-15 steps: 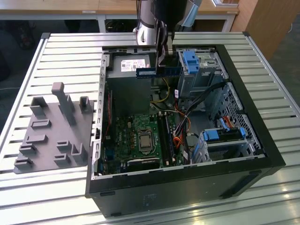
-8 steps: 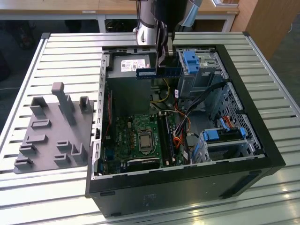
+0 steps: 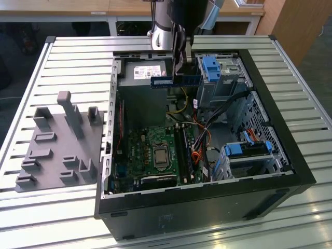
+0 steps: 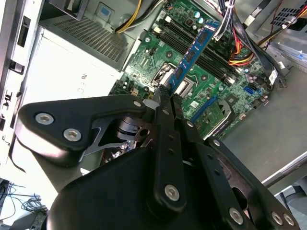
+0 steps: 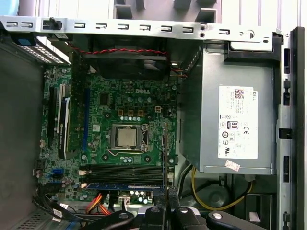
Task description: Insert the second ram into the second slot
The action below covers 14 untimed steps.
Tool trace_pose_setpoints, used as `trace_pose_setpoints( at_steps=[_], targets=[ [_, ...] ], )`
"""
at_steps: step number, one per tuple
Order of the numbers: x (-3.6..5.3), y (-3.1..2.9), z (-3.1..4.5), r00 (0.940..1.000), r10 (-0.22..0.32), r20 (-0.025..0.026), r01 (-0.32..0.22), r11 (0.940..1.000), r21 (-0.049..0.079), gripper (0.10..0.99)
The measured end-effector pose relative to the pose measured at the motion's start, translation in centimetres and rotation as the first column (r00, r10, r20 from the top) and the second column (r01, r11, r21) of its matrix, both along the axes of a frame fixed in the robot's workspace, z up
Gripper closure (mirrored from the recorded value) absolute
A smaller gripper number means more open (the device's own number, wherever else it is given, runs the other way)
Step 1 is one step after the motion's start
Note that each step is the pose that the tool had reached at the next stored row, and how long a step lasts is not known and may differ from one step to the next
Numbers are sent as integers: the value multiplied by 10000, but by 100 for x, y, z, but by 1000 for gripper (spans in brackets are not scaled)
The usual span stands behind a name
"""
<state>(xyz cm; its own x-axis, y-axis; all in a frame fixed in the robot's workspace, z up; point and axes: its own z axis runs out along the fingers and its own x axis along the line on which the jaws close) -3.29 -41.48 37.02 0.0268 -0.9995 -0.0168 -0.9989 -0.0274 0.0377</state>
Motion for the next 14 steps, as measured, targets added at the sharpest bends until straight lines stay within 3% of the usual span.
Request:
trace_pose_setpoints(
  at_steps=[14],
  targets=[
    [0,-27,0,10000,0,0,0,10000,1,949]
  ],
)
